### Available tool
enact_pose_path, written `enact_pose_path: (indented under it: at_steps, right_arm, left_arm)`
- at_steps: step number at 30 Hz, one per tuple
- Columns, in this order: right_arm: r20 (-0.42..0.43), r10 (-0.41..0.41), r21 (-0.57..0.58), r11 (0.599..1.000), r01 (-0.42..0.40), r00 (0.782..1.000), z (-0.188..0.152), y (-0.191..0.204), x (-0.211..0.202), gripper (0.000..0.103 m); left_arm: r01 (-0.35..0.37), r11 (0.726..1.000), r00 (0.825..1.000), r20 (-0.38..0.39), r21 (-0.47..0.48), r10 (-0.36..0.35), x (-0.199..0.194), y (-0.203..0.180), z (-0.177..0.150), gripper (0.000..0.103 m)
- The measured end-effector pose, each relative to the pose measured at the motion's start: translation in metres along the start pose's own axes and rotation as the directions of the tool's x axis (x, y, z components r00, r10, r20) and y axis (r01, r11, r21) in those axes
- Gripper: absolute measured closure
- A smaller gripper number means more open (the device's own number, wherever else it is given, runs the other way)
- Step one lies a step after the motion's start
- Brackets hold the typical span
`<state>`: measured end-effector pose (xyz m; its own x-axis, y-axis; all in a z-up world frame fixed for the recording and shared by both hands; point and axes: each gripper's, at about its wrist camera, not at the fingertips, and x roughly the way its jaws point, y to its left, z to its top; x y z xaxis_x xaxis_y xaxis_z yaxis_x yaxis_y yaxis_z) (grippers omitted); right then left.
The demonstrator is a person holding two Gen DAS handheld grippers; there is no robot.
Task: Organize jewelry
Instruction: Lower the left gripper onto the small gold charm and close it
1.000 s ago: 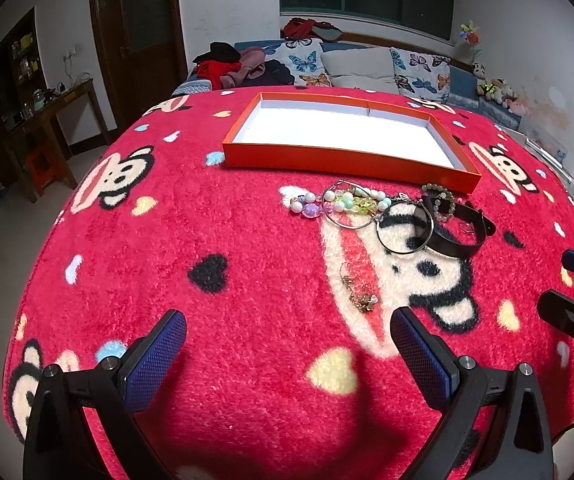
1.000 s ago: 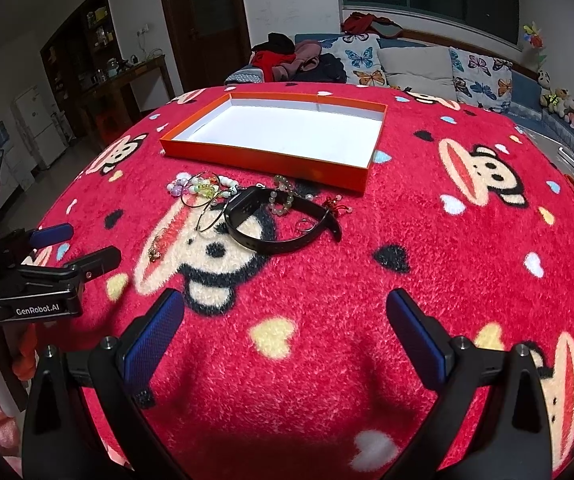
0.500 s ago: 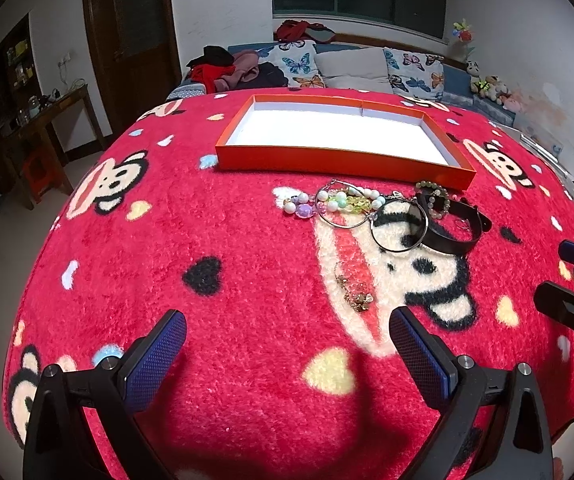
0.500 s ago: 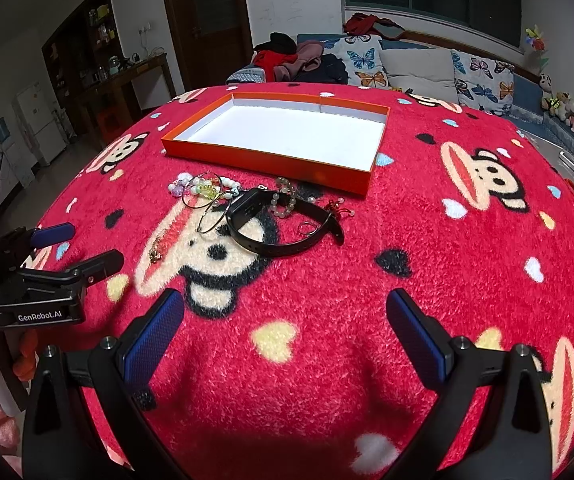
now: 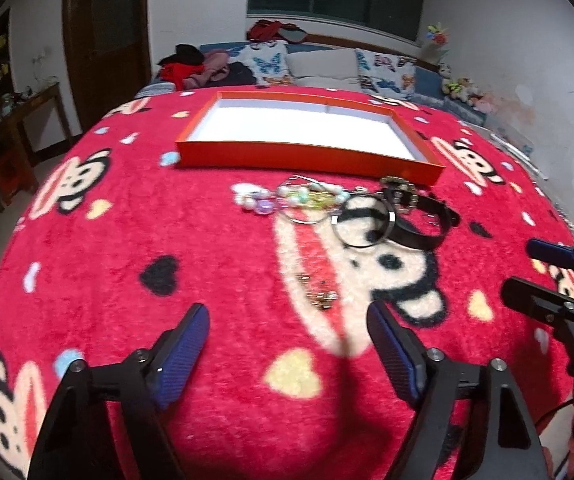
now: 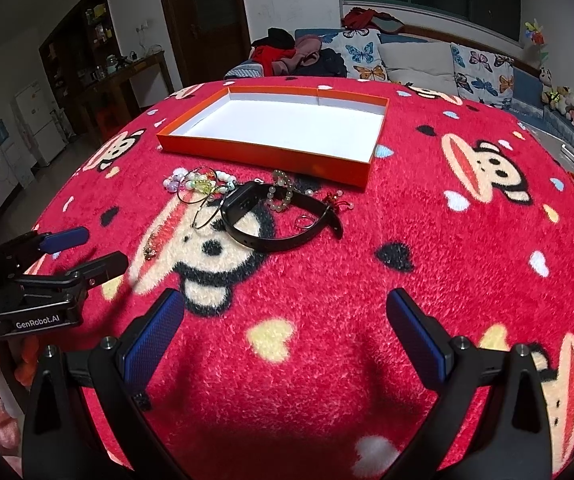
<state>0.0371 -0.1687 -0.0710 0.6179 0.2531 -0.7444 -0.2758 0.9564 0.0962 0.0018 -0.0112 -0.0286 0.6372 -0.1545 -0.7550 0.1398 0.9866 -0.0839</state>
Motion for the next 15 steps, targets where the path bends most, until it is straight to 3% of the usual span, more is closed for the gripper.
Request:
enact_pose_path:
  at_steps: [4,6,8,15]
  right_arm:
    - [-0.01,0.004,0.01,1.0,-0.004,1.0,-0.001,-0.003,0.004,0.001]
    - [-0.014,0.008,0.016,1.0,-0.008,1.0,-0.001,-0.005,0.005,0.001]
    - [-0.018,0.013,0.022,1.0,-0.013,1.0,-0.001,-0.006,0.007,0.002]
    - [-0.033,0.031,0.041,0.999,-0.03,0.999,0.001,-0.011,0.015,0.002]
  left_arm:
    - [0.079,0.997,0.997,0.003,0.017,-0.079,0.005,-0.007,0.001,0.042]
    - [0.107,0.994,0.994,-0.002,0.026,-0.107,0.009,-0.01,0.003,0.058]
    - [0.13,0.991,0.992,-0.012,0.034,-0.129,0.014,-0.012,0.004,0.065]
    - [0.144,0.989,0.989,-0.029,0.038,-0.143,0.025,-0.014,0.006,0.075]
